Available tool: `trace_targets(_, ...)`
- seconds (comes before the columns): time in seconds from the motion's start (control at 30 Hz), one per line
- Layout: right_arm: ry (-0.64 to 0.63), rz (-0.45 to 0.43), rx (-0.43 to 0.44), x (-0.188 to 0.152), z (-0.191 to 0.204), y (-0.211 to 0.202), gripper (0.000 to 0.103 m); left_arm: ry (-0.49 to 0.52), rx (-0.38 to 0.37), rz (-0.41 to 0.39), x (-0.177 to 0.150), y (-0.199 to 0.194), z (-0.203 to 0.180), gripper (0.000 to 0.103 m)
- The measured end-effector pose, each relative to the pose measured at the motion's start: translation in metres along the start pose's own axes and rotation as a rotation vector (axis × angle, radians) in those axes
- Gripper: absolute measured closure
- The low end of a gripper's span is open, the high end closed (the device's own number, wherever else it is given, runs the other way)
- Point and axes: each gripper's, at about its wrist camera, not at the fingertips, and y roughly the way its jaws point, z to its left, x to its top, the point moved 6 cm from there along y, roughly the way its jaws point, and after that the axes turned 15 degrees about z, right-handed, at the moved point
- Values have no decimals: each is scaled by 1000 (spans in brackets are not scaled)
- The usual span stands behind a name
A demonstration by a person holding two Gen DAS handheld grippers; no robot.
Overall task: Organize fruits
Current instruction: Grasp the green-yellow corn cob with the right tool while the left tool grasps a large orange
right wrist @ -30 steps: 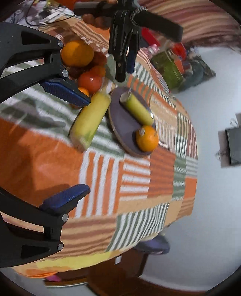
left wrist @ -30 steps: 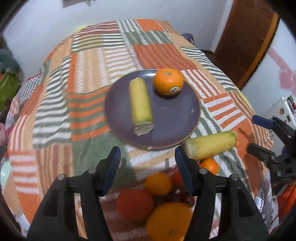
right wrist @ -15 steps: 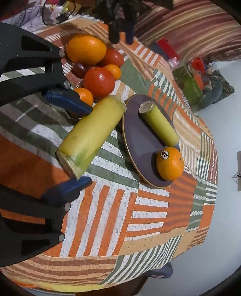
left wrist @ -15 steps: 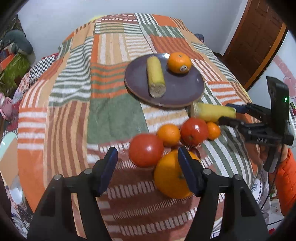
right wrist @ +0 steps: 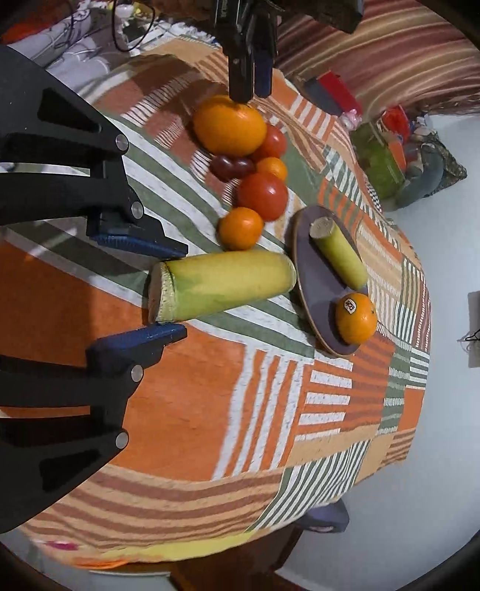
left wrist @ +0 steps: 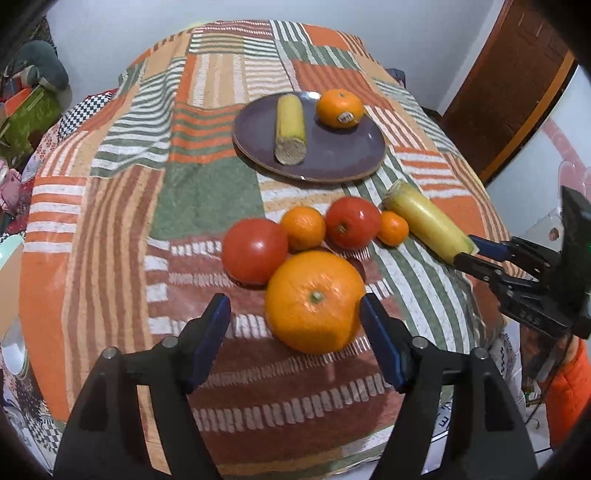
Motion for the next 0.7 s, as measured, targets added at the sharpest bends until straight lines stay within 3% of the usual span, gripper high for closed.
trace_targets(0.13,37,9,22,-10,6,-6,71,-13,-18,13,-1,13,-7,27)
trace_targets(0.27,8,20,-17,-12,16,-8,69,-11,-26,35,0,25,-14,27)
trace_targets(0.43,7,10,-5,3,18,-6,59,-5,13,11,6,30,-15,27)
trace_targets(0.7,39,56,-5,29,9,28,59,-4,-24,-11,7,28,-9,34)
